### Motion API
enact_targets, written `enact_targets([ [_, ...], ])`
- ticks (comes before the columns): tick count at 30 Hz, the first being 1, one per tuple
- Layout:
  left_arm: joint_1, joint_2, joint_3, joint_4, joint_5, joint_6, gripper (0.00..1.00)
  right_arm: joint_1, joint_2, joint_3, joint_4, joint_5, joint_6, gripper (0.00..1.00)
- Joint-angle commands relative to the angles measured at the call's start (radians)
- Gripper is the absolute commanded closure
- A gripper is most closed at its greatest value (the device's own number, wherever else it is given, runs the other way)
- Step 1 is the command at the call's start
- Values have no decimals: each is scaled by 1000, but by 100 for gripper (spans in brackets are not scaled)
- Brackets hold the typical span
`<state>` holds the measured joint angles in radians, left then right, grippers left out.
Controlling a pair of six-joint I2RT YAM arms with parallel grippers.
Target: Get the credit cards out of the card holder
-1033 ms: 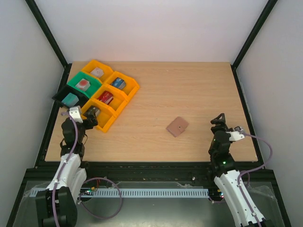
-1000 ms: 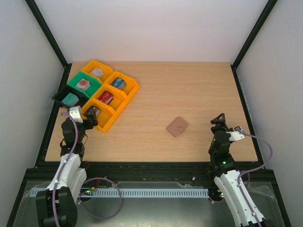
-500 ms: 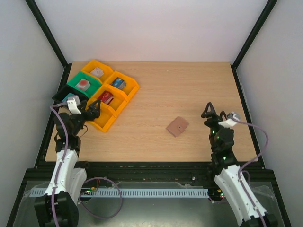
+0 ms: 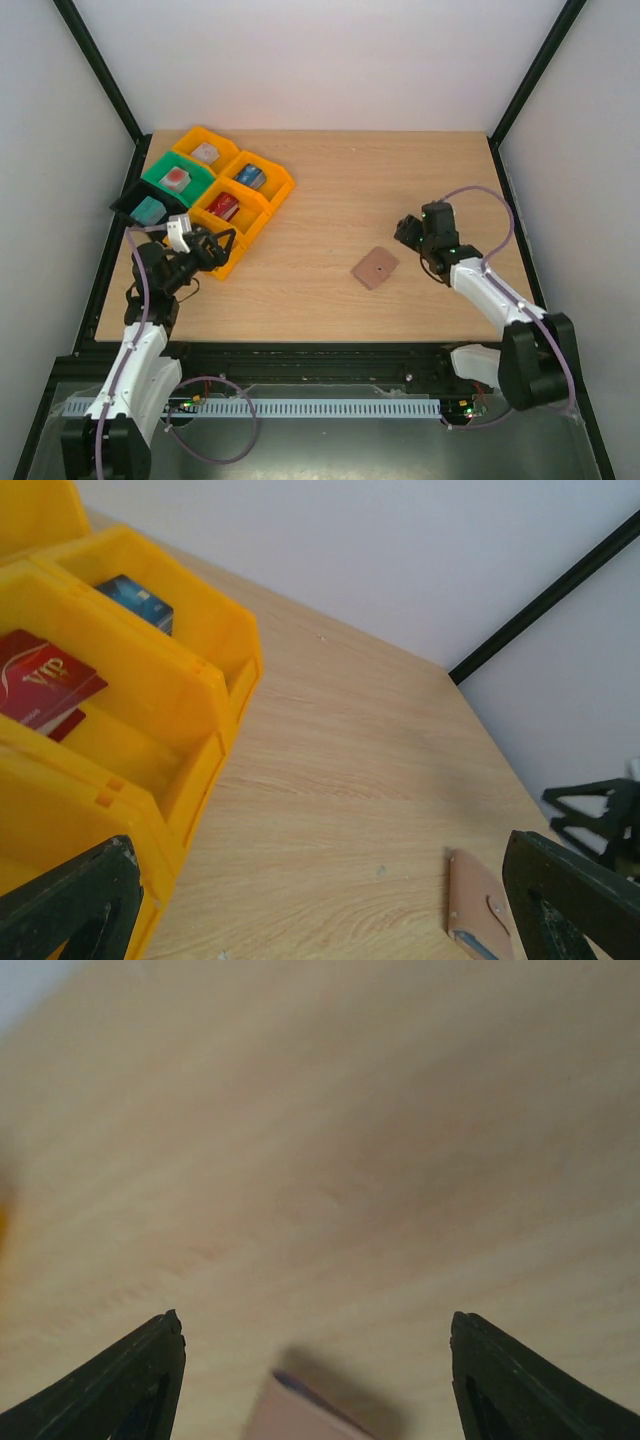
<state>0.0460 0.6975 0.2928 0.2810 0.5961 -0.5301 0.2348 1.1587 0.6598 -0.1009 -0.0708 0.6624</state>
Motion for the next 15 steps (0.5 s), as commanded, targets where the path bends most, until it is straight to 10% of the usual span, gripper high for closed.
enact_targets([
  [1,-3,-46,-41,24,16,-30,0,-2,110,-45,-124,-148,46,28],
  [15,-17,-79,-78,65,-13,-32,1,-2,277,-108,-18,-360,6,46],
])
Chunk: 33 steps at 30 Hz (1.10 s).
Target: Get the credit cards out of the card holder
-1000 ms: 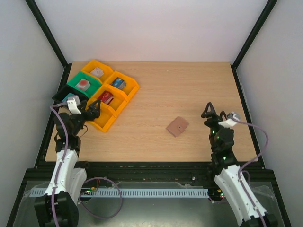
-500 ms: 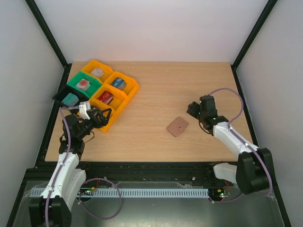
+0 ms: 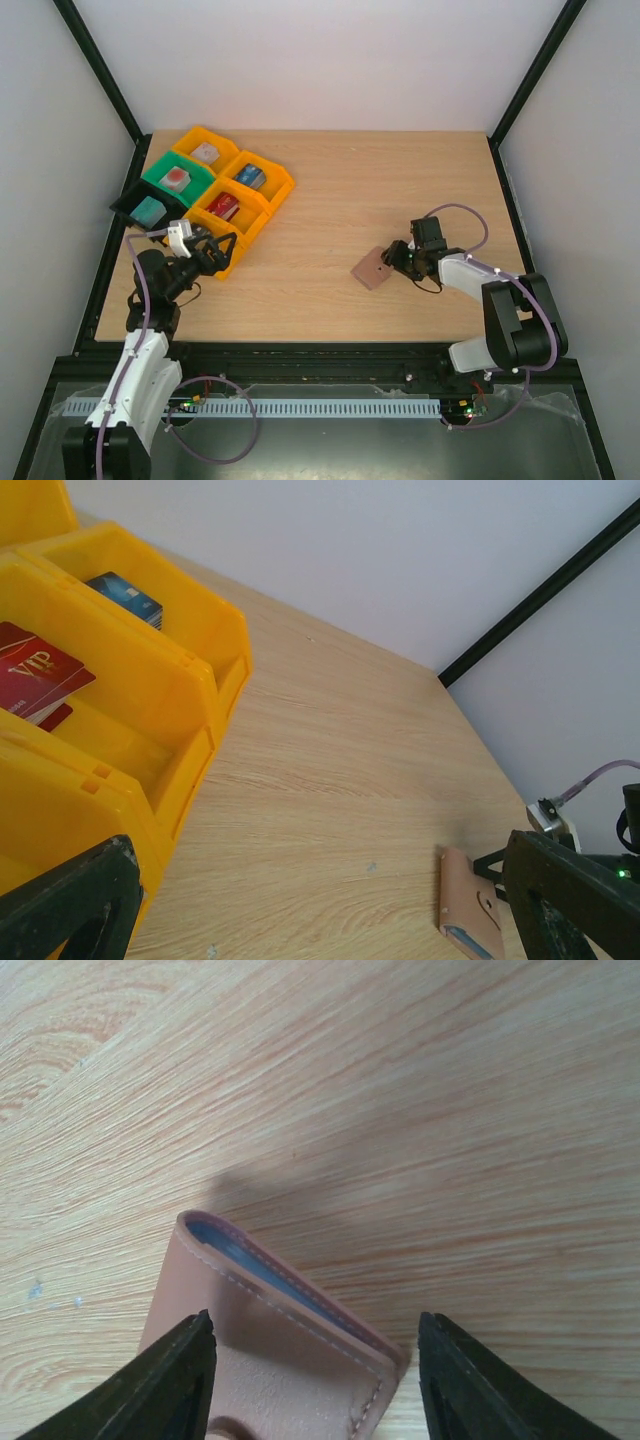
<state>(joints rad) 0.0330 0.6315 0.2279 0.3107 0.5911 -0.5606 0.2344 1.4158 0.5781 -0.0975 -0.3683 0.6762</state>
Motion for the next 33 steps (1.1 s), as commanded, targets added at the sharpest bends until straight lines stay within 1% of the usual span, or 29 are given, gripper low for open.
enact_targets([
  [1,-3,-10,-15,34,-8,-1,1,-2,22,-29,-21,-70,-10,50],
  [3,-3,-3,-15,36,-8,-2,1,-2,31,-29,-17,-94,-11,57],
  [5,-4,-3,-16,37,-8,0,1,-2,37,-29,-5,-130,-9,68],
  [6,-4,-4,-16,37,-9,1,0,-1,37,-28,1,-143,-7,75],
  [7,-4,-5,-16,38,-10,2,0,-2,37,-29,10,-160,-9,85],
  [9,-4,-4,-16,36,-8,5,0,-2,31,-24,22,-186,-13,97],
  [11,-4,-4,-16,37,-7,8,1,-2,27,-14,34,-222,-24,98],
  [17,-9,-6,-20,57,16,16,1,-1,33,16,72,-381,-56,98],
  [21,-16,-5,-18,85,32,35,0,14,28,21,88,-454,-72,98],
  [24,-59,21,2,84,47,115,0,48,6,39,92,-479,-81,99],
  [29,-165,61,65,-12,65,268,1,128,-18,135,43,-450,-117,98],
  [33,-240,89,88,-33,141,377,1,196,-25,225,1,-445,-152,98],
])
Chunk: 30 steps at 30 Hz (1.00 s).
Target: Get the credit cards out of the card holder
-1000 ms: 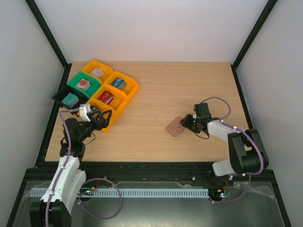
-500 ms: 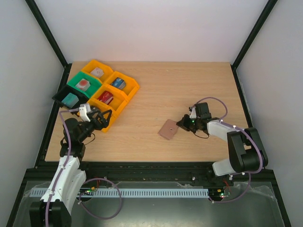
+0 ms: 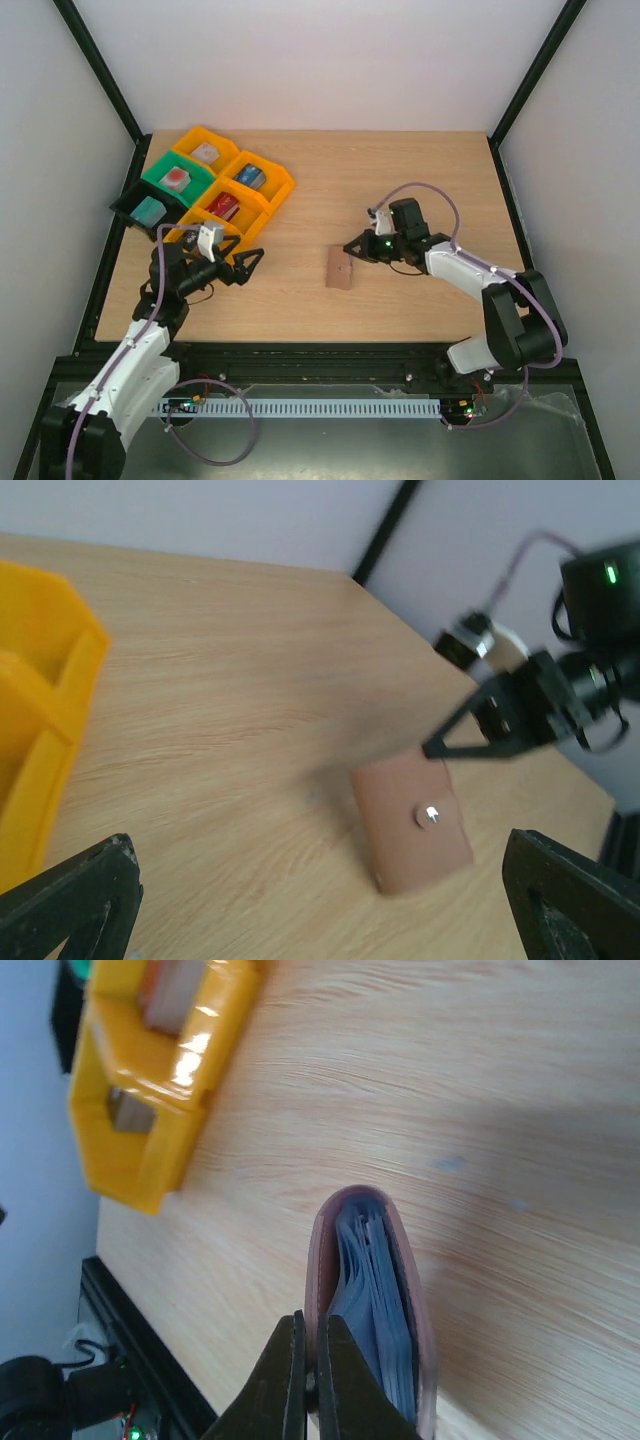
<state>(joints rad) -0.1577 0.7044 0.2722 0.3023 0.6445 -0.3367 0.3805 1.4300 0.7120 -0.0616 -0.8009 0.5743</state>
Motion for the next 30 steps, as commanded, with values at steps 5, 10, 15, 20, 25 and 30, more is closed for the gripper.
enact_targets([
  [5,-91,32,92,-94,199,323,0,141,-87,209,-54,-107,-118,98],
  [10,-117,61,132,-57,286,279,1,196,-125,297,-5,-186,-114,98],
  [15,-116,84,133,127,311,99,0,237,-128,369,63,-252,-66,98],
  [20,-121,106,153,164,358,68,8,257,-132,400,147,-301,-8,98],
  [25,-137,115,176,162,408,59,20,287,-128,416,171,-313,1,98],
  [30,-162,125,189,166,439,73,46,294,-133,406,205,-314,14,99],
])
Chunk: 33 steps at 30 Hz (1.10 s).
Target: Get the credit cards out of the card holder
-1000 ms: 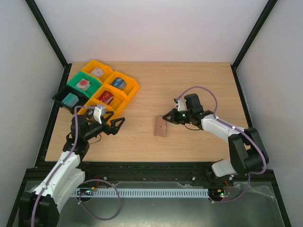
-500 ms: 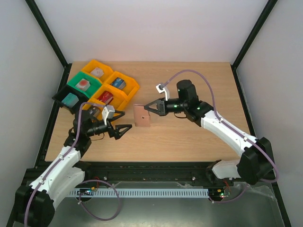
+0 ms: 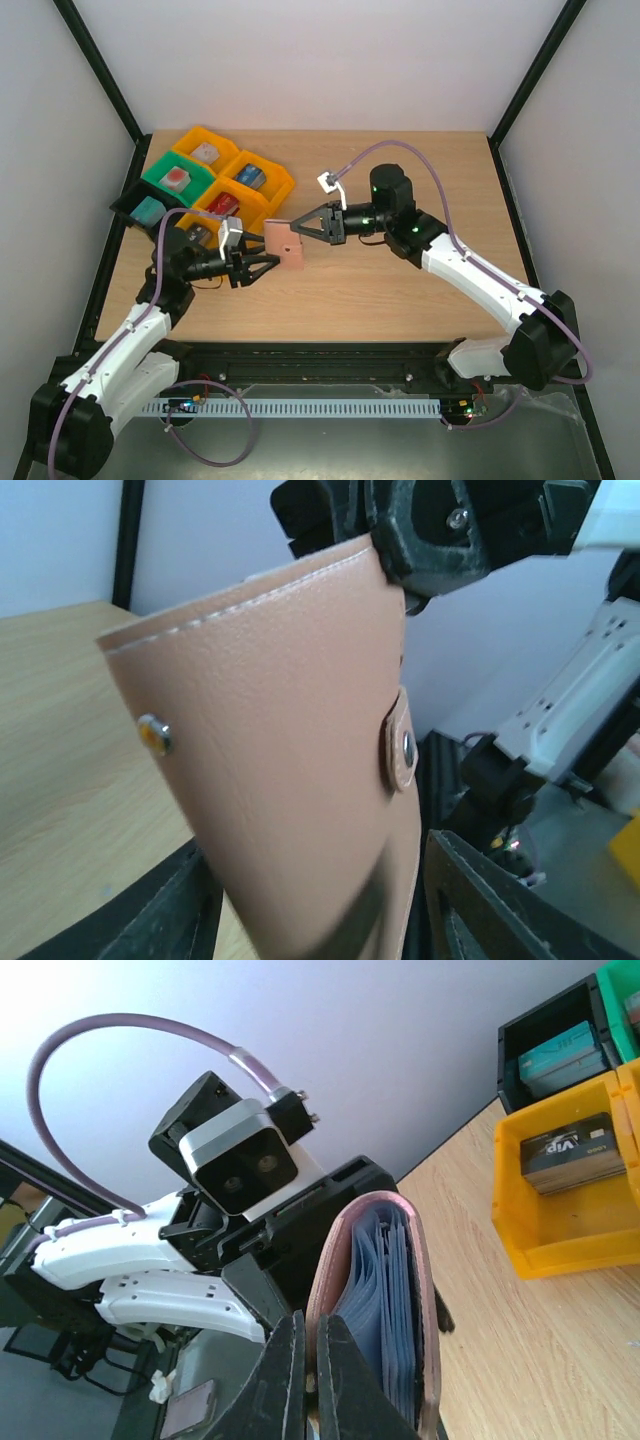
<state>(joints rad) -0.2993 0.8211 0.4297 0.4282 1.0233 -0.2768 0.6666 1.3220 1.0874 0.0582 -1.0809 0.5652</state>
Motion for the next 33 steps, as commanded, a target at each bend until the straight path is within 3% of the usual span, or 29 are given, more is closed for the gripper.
enact_targets([
  [1,-28,10,28,34,58,25,52,8,-27,31,93,-34,27,98],
  [6,-44,5,16,32,13,46,97,8,-37,35,44,-1,-13,98],
  [9,-45,-8,12,26,-64,26,98,8,-40,72,-120,183,-118,98],
  [13,-45,-29,-16,-42,-391,-41,98,8,-31,130,-332,614,-183,78],
  [16,-43,-31,-12,-101,-560,-84,98,12,-24,143,-377,784,-171,71],
  [21,-41,-31,-18,-61,-540,-138,98,127,-2,146,-341,905,-176,69],
  [27,-26,-35,-3,-60,-532,-145,98,284,101,215,-301,990,-190,76],
  [33,-16,-36,0,-62,-522,-155,98,367,216,318,-324,1078,-199,72],
])
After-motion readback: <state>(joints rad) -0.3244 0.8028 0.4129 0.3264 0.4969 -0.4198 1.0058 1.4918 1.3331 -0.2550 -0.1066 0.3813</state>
